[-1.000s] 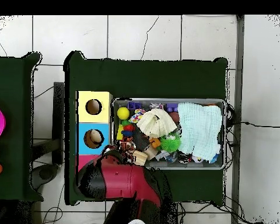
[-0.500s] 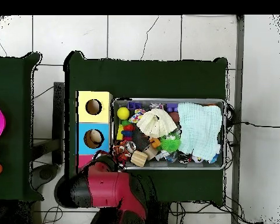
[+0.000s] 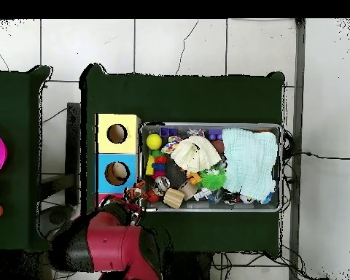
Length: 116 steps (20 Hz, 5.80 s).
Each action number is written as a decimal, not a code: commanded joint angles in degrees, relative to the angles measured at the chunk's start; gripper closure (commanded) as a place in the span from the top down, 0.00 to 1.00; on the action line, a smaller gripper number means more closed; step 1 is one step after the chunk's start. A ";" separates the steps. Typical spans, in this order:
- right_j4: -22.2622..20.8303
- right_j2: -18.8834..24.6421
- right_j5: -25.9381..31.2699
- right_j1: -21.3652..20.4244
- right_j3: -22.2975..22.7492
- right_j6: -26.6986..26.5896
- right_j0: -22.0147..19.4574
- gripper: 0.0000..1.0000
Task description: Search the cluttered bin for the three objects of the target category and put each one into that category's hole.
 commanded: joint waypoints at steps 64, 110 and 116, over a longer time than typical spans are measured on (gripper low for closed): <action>28.07 -9.44 3.73 15.67 -1.90 17.23 18.53 0.00; 32.08 -9.92 7.39 15.27 -0.12 16.96 21.07 1.00; 29.23 -13.85 14.32 8.98 1.06 14.73 21.76 1.00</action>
